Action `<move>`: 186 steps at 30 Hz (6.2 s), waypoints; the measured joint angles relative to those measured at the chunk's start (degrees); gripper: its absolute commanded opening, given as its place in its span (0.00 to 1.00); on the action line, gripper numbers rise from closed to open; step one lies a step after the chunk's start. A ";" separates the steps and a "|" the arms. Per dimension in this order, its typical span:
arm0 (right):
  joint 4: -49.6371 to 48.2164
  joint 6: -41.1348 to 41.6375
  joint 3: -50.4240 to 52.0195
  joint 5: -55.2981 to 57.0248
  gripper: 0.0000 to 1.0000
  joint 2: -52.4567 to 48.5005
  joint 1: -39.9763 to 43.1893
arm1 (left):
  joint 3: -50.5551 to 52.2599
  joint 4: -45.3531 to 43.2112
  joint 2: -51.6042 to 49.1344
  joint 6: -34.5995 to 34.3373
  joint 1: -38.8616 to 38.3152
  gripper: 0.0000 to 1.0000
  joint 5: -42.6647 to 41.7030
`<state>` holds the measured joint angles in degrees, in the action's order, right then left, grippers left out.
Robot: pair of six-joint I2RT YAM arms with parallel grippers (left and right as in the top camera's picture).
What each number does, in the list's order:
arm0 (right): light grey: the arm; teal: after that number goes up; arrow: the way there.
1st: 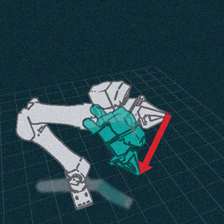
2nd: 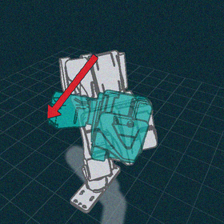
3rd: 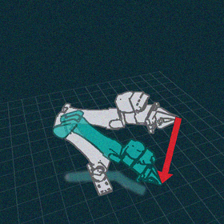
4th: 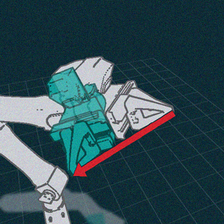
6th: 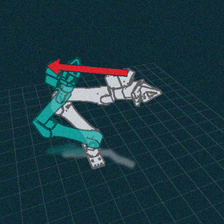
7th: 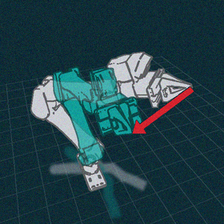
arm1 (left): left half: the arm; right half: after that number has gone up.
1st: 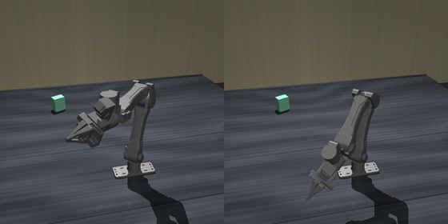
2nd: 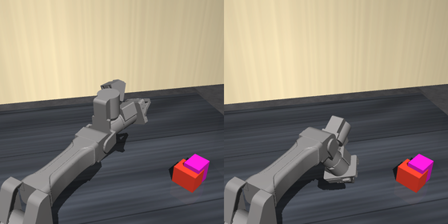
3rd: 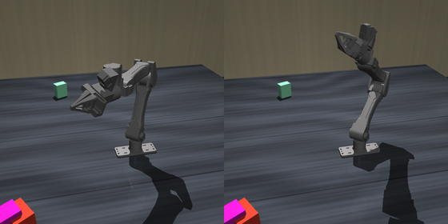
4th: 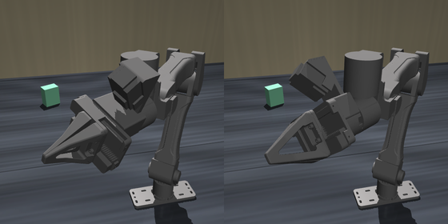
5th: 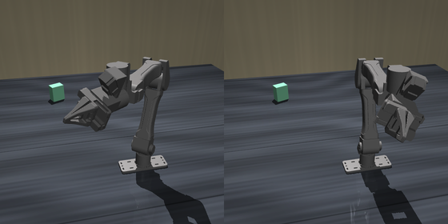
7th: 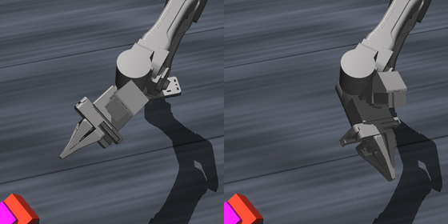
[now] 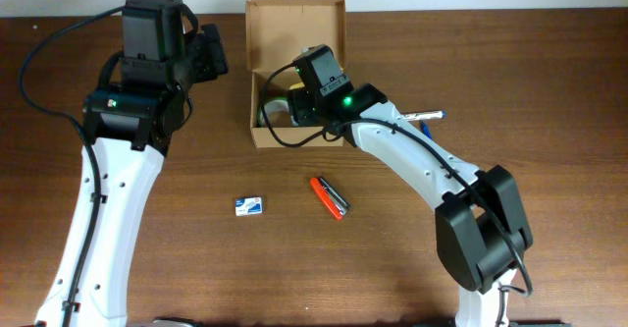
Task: Pack container
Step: 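Carry the yellow pad with the right gripper into the box beside the tape, then release the pad, withdraw the right gripper toward the red stapler, then lower the right gripper onto the red stapler and close on it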
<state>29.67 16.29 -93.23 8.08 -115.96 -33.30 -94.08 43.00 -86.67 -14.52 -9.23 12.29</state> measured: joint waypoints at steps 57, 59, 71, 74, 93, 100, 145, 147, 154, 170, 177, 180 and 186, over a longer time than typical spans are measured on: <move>24.87 0.24 -9.31 2.14 0.95 7.17 4.07 | 0.00 1.99 0.00 0.00 0.00 0.86 -0.02; 25.20 0.24 -9.31 1.84 0.94 7.17 5.46 | 0.00 2.29 0.00 0.00 0.00 0.86 -0.02; 25.77 0.20 -9.31 -2.14 0.94 7.17 11.58 | 0.00 4.39 -2.62 -0.22 0.00 0.84 -4.17; 25.81 -0.37 -9.31 -2.45 0.94 7.17 11.58 | 0.15 4.39 -5.77 -0.48 0.00 0.84 -6.12; 28.24 -17.97 -9.31 -12.59 1.00 7.17 17.25 | 0.70 3.69 -14.16 -1.16 0.07 0.82 -11.72; 37.53 -21.07 -9.31 -14.21 0.89 7.17 15.61 | 0.74 1.81 -14.16 -1.16 1.14 0.82 -11.89; 10.27 -29.07 26.32 -14.36 0.98 11.45 -7.04 | 0.76 -0.39 -14.16 0.24 9.86 0.83 -16.44; 8.55 -29.18 26.53 -13.94 0.97 11.45 -7.04 | 0.76 -0.39 -14.16 0.24 9.86 0.83 -16.46; 5.11 -29.20 26.93 -11.43 0.99 10.64 -7.04 | 0.76 -0.39 -14.16 0.24 9.86 0.83 -16.48; 1.36 -29.20 29.40 -11.85 0.99 8.74 -1.64 | 0.76 -0.81 -14.16 0.24 9.86 0.83 -16.63; 1.49 -29.33 29.40 -14.01 0.87 8.52 -1.14 | 0.76 -1.68 -14.16 0.24 9.86 0.83 -16.63; 1.53 -29.64 29.40 -14.53 0.74 8.52 -1.14 | 0.76 -1.92 -14.16 0.24 9.86 0.83 -16.63; 1.53 -29.59 29.40 -15.72 0.62 8.52 -1.14 | 0.76 -1.92 -14.16 0.24 9.86 0.83 -16.63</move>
<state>31.20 -13.30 -63.83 -7.64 -107.44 -34.44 -93.32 41.08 -100.84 -14.28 0.62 -4.34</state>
